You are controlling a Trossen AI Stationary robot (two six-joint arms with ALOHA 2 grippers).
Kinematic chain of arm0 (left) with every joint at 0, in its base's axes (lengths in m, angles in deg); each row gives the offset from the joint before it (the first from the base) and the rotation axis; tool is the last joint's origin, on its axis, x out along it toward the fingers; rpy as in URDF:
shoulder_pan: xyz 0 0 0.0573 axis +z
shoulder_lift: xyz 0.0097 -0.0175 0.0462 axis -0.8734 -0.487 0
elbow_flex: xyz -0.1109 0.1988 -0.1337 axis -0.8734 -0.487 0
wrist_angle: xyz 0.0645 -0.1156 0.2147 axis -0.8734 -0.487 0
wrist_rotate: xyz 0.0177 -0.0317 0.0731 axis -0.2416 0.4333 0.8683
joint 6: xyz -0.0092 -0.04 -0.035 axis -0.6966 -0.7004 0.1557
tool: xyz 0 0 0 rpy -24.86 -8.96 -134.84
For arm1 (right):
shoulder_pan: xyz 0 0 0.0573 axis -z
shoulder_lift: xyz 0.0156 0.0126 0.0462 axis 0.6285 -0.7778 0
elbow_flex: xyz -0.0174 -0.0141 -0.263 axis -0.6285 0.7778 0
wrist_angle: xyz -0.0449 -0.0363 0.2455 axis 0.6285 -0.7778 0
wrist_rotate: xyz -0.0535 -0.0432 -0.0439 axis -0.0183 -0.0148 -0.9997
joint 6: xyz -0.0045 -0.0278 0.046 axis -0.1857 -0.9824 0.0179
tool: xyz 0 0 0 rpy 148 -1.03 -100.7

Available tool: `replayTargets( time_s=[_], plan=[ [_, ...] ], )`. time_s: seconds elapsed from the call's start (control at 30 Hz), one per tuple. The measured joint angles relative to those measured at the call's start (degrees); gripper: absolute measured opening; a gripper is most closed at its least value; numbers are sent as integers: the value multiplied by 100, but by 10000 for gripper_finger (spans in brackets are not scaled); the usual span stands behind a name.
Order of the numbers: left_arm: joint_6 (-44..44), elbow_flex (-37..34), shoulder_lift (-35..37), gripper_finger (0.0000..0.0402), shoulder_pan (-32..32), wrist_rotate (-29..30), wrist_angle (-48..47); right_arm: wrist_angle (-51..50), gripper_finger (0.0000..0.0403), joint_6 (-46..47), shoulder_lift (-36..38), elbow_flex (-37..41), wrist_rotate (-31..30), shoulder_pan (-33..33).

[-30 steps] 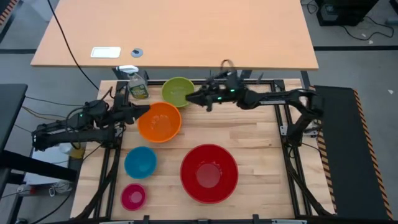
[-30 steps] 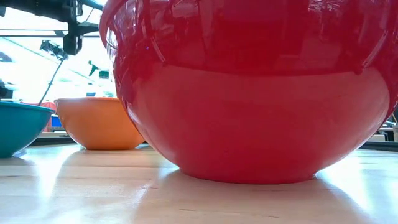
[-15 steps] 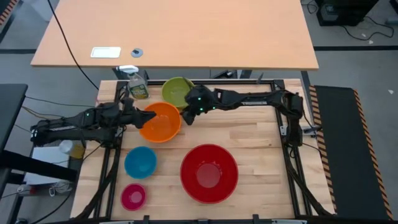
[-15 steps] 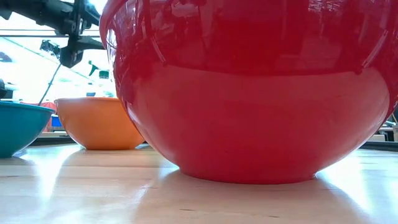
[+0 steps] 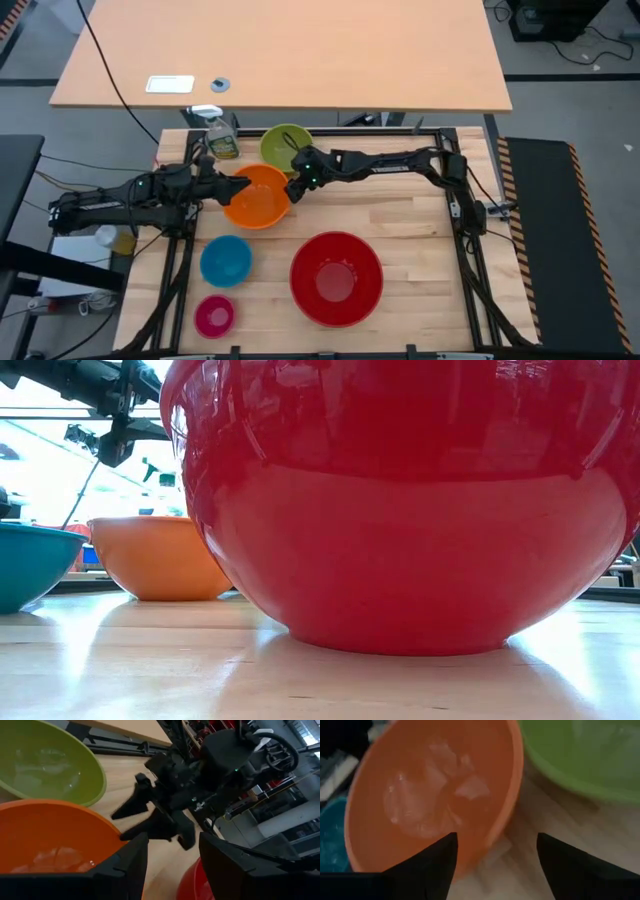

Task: Nest bowls inside each other
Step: Stack the orange bowl on top of the red bowl

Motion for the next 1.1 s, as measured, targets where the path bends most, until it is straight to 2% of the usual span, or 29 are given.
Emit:
replayTargets(
  time_s=[0.13, 0.3, 0.7, 0.77, 0.9, 1.1],
  plan=[
    [-26, 0, -32, 181, 0, -6, 2, 190, 262, -5, -199, 2, 80, -4],
    [-38, 0, -63, 181, 7, -9, 16, 220, 220, 156, -455, 2, 249, -8],
    [12, 0, -63, 181, 0, -151, 115, -118, 52, 151, -409, 9, 232, -7],
    [14, 0, -63, 181, 0, -151, 115, -254, 26, 144, -374, 6, 459, -2],
    [21, 0, -63, 181, 0, -151, 115, -571, 18, -47, -271, 4, 816, 4],
    [289, 0, -63, 181, 0, -144, 165, -954, 26, -237, 17, 13, 797, 47]
  ],
)
